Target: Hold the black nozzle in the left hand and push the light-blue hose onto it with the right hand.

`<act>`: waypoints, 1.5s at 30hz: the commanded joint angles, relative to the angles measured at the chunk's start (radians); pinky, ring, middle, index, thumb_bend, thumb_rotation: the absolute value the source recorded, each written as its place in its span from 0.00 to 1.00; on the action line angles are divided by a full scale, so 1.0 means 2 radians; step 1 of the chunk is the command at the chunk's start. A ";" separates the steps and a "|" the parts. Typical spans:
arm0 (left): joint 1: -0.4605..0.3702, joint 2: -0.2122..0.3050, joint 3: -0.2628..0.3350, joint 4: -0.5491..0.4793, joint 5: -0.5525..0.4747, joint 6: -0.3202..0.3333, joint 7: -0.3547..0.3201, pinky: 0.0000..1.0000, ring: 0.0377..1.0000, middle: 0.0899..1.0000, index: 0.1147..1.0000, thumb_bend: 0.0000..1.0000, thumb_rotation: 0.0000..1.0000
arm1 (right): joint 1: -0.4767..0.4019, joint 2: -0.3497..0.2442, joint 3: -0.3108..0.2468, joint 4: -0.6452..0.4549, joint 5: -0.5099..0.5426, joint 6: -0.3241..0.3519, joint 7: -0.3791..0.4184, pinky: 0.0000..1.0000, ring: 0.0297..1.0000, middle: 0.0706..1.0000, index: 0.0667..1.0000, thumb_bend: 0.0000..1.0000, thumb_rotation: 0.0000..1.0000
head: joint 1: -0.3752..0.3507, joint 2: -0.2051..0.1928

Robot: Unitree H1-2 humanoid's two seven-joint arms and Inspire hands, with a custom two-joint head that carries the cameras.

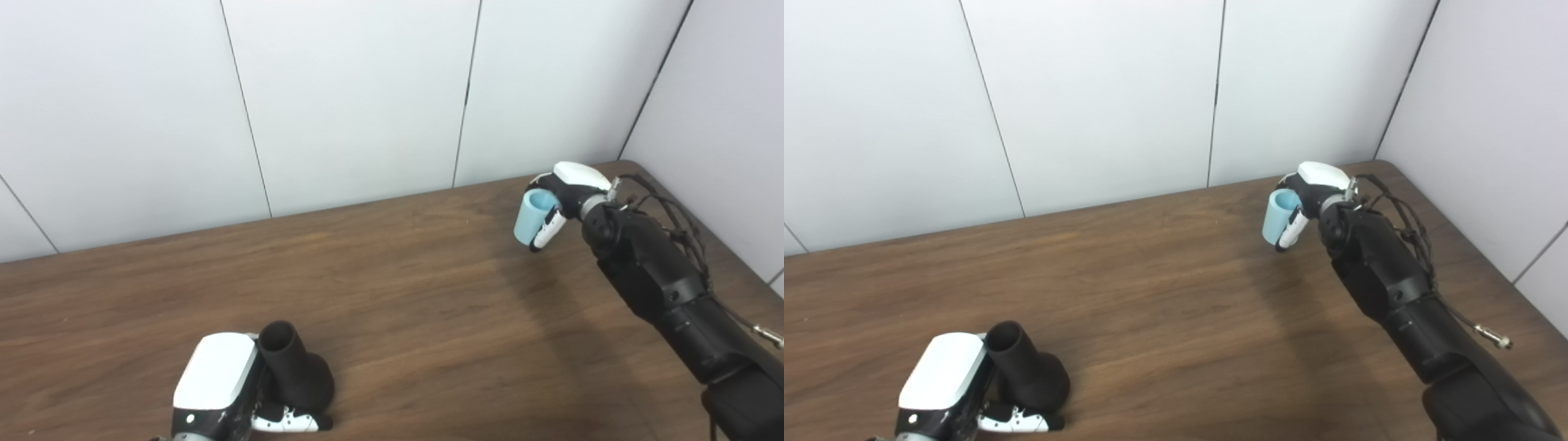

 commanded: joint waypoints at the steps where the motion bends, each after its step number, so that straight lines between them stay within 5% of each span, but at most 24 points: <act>1: 0.007 0.010 0.000 0.011 0.000 0.003 -0.017 0.42 0.46 0.35 0.43 0.52 0.00 | -0.020 -0.015 -0.005 -0.019 0.002 0.001 -0.006 0.70 0.76 0.80 0.77 0.89 0.07 | 0.000 0.001; 15: 0.010 0.011 -0.001 0.007 0.003 0.003 -0.020 0.41 0.47 0.38 0.43 0.53 0.00 | -0.016 -0.014 -0.002 -0.013 0.011 -0.003 -0.018 0.71 0.74 0.80 0.77 0.87 0.07 | 0.004 0.009; 18: 0.010 0.011 -0.001 0.005 0.001 0.002 -0.021 0.41 0.48 0.38 0.43 0.52 0.00 | -0.015 -0.012 -0.007 -0.018 0.013 0.001 -0.018 0.64 0.68 0.73 0.76 0.85 0.03 | 0.005 0.013; 19: 0.010 0.011 -0.001 0.004 0.000 0.003 -0.023 0.41 0.47 0.38 0.43 0.52 0.00 | -0.015 -0.011 -0.008 -0.021 0.013 0.004 -0.017 0.70 0.63 0.61 0.73 0.84 0.01 | 0.006 0.014; 21: 0.010 0.011 0.000 0.002 -0.003 0.004 -0.027 0.41 0.48 0.37 0.43 0.52 0.00 | -0.016 -0.011 -0.007 -0.016 0.012 0.002 -0.023 0.73 0.62 0.56 0.70 0.84 0.00 | 0.007 0.015; 23: 0.011 0.010 0.001 0.001 -0.007 0.003 -0.028 0.41 0.47 0.37 0.43 0.52 0.00 | -0.018 -0.012 -0.004 -0.012 0.010 0.000 -0.032 0.69 0.61 0.58 0.65 0.83 0.00 | 0.007 0.016; 25: 0.011 0.010 0.001 -0.001 -0.008 0.002 -0.029 0.42 0.48 0.37 0.43 0.52 0.00 | -0.018 -0.009 -0.005 -0.009 0.010 0.000 -0.044 0.61 0.59 0.61 0.51 0.60 0.09 | 0.007 0.017; 27: 0.010 0.011 0.001 -0.004 -0.007 0.004 -0.033 0.41 0.47 0.36 0.43 0.52 0.00 | -0.017 -0.006 -0.008 -0.012 0.010 0.001 -0.058 0.46 0.44 0.49 0.49 0.53 0.02 | 0.008 0.018; 30: 0.010 0.009 0.003 -0.005 -0.007 0.006 -0.037 0.41 0.47 0.36 0.43 0.52 0.00 | -0.014 -0.005 -0.011 -0.018 0.013 -0.005 -0.075 0.39 0.37 0.45 0.51 0.52 0.00 | 0.010 0.020; 45: 0.013 0.001 0.001 -0.018 -0.001 0.012 -0.054 0.40 0.45 0.36 0.43 0.52 0.00 | -0.006 -0.009 -0.006 -0.097 0.005 -0.008 -0.065 0.43 0.39 0.47 0.46 0.52 0.00 | 0.041 0.032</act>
